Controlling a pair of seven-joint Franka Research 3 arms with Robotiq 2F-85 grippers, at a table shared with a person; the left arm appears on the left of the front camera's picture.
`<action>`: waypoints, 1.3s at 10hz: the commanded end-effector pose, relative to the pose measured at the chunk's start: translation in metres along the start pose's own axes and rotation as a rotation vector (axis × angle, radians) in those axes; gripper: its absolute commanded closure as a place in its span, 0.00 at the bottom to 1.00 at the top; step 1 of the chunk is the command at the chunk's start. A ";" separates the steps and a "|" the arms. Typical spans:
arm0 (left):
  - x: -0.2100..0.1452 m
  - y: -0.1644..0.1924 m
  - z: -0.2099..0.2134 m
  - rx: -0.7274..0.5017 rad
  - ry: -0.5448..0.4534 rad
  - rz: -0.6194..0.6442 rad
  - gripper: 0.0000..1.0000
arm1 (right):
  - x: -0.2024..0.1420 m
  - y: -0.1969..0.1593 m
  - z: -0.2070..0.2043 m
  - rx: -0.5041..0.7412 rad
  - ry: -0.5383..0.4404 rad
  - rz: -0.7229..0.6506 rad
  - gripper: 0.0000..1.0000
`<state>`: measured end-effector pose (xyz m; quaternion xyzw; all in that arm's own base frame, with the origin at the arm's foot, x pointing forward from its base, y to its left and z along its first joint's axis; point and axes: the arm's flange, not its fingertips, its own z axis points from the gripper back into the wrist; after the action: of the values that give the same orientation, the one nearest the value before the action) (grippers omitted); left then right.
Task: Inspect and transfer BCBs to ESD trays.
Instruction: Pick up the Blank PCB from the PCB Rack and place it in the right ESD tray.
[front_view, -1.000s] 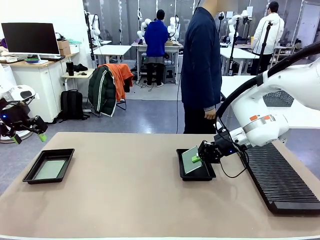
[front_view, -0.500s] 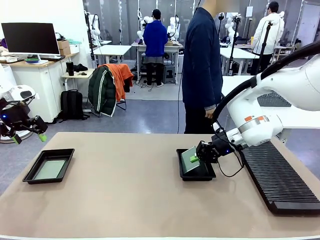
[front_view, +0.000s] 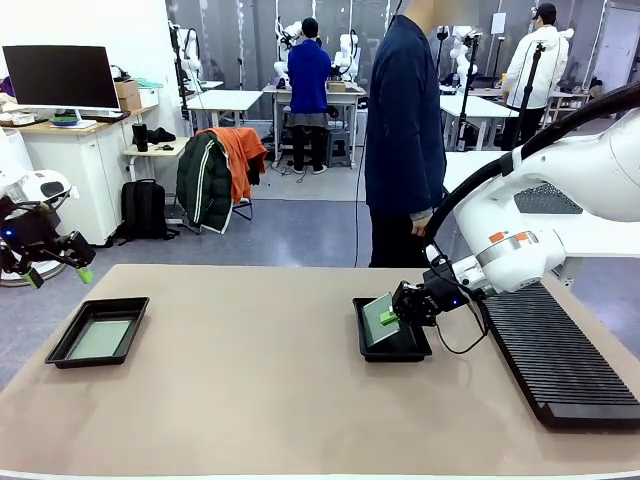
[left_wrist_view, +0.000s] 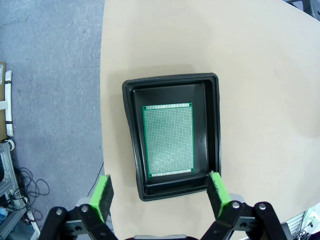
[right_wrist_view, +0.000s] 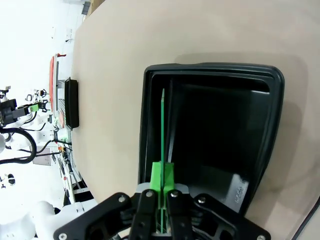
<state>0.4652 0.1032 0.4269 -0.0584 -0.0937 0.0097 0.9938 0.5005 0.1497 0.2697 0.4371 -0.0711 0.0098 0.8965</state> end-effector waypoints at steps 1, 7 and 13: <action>0.000 0.001 -0.001 0.000 -0.005 0.006 0.00 | -0.002 0.002 0.001 0.011 0.002 0.009 0.98; 0.000 0.001 -0.001 0.000 -0.005 0.006 0.00 | -0.001 0.005 0.003 -0.084 -0.009 -0.026 0.98; 0.000 0.001 -0.001 0.000 -0.005 0.006 0.00 | -0.005 0.027 0.006 -0.194 -0.001 -0.007 0.65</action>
<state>0.4652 0.1032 0.4269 -0.0584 -0.0937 0.0097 0.9938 0.4976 0.1554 0.2856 0.3719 -0.0734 0.0059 0.9253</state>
